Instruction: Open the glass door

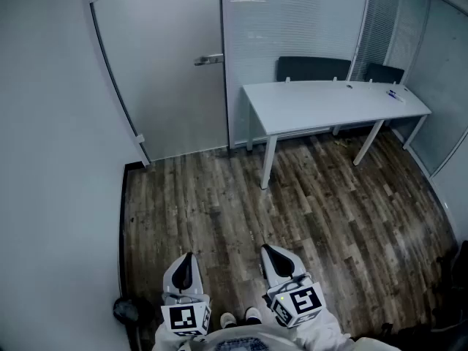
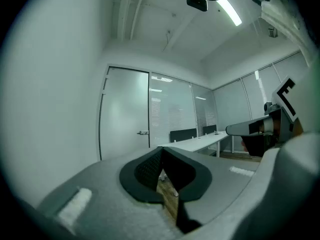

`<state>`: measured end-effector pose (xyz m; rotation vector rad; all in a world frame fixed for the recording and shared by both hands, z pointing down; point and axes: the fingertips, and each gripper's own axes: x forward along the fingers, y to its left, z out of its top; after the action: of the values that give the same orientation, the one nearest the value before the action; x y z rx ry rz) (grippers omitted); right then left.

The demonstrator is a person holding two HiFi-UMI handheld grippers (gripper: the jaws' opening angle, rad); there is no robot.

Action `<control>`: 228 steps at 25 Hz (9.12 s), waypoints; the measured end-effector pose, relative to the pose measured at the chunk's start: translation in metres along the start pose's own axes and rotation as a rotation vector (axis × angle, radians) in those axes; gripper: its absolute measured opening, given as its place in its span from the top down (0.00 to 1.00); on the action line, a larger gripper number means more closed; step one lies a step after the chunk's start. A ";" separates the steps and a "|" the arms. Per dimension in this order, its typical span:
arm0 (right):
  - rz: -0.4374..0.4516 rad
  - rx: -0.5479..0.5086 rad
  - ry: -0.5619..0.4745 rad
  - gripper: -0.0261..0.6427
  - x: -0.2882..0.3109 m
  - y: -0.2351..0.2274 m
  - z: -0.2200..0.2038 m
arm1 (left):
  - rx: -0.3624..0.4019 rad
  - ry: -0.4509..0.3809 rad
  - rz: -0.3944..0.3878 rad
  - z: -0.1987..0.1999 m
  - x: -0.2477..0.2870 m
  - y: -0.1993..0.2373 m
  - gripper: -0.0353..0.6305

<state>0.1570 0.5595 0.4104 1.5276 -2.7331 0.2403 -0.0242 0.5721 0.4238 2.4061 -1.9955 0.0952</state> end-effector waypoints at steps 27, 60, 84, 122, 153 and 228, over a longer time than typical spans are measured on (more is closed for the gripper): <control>-0.024 0.021 -0.015 0.95 0.178 -0.074 0.009 | -0.021 0.033 0.020 -0.025 0.175 0.074 0.94; -0.116 -0.023 -0.055 0.95 0.547 -0.150 0.055 | -0.019 -0.003 -0.041 -0.023 0.499 0.271 0.94; -0.055 0.071 -0.090 0.95 0.783 -0.396 0.113 | 0.138 0.015 0.034 0.033 0.853 0.251 0.94; -0.271 0.057 0.009 0.95 0.843 -0.429 0.098 | 1.120 0.144 -0.121 -0.053 1.145 0.315 0.61; -0.285 0.084 0.071 0.95 0.835 -0.441 0.079 | 0.809 0.287 0.032 -0.096 1.199 0.335 0.76; -0.033 0.055 0.045 0.96 0.554 -0.165 0.050 | 0.054 0.145 0.032 -0.025 0.544 0.243 0.95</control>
<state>0.0087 -0.0011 0.4249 1.5590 -2.6858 0.3474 -0.1636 -0.0056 0.4722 2.3233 -1.9924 0.3186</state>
